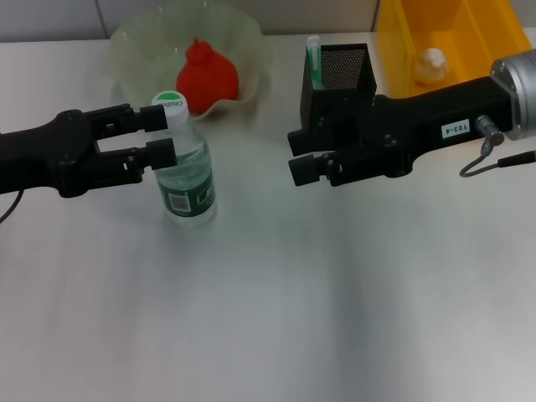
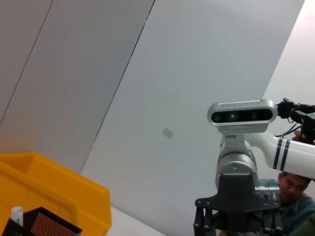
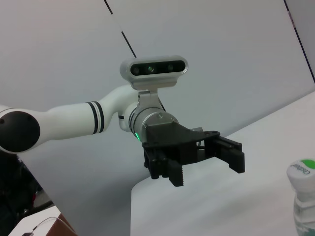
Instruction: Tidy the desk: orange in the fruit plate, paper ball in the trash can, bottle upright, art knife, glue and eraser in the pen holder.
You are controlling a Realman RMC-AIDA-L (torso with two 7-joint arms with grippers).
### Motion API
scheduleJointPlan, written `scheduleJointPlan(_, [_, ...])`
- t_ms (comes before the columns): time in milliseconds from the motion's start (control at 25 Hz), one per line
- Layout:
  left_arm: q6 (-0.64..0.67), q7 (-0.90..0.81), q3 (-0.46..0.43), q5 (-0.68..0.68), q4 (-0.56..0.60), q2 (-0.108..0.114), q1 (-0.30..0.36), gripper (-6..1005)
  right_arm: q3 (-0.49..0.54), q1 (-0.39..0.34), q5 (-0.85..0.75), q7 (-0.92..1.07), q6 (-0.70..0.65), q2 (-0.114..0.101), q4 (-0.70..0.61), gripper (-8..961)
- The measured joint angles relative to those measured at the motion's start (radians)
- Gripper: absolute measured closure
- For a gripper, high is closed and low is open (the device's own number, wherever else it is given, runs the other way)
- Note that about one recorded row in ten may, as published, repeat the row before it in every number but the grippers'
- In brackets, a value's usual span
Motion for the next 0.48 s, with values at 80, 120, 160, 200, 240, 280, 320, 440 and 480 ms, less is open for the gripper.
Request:
scheduleJointPlan(80, [0.002,-0.002,0.0,0.008,0.0,-0.002,-0.001,242,0.0,-0.002,0.0,0.0,0.0,0.002,0.0,382])
scheduleJointPlan(120, [0.002,-0.002,0.0,0.008,0.0,-0.002,-0.001,242,0.0,-0.002,0.0,0.0,0.0,0.002,0.0,382])
scheduleJointPlan(160, [0.002,-0.002,0.0,0.022,0.0,-0.004,-0.005,242,0.0,-0.004,-0.001,0.0,0.0,0.002,0.0,382])
scheduleJointPlan(200, [0.002,-0.002,0.0,0.022,0.0,-0.004,-0.005,242,0.0,-0.005,-0.001,0.001,0.0,0.003,0.0,382])
scheduleJointPlan(240, [0.002,-0.002,0.0,0.025,0.0,-0.005,-0.007,242,0.001,-0.006,-0.001,0.001,0.0,0.003,0.0,382])
scheduleJointPlan(280, [0.002,-0.002,0.0,0.027,0.0,-0.005,-0.007,242,0.002,-0.008,-0.001,0.001,0.0,0.004,0.0,382])
scheduleJointPlan(320, [0.002,-0.003,0.0,0.028,0.0,-0.005,-0.008,242,0.002,-0.008,-0.001,0.001,0.0,0.004,0.0,382])
scheduleJointPlan(440, [0.005,-0.007,-0.003,0.028,0.002,-0.002,-0.007,242,0.009,-0.012,-0.001,-0.001,0.001,0.004,-0.002,382])
scheduleJointPlan(480, [0.007,-0.006,-0.007,0.027,0.004,0.0,-0.004,242,0.016,-0.014,-0.001,-0.004,0.002,0.004,-0.004,382])
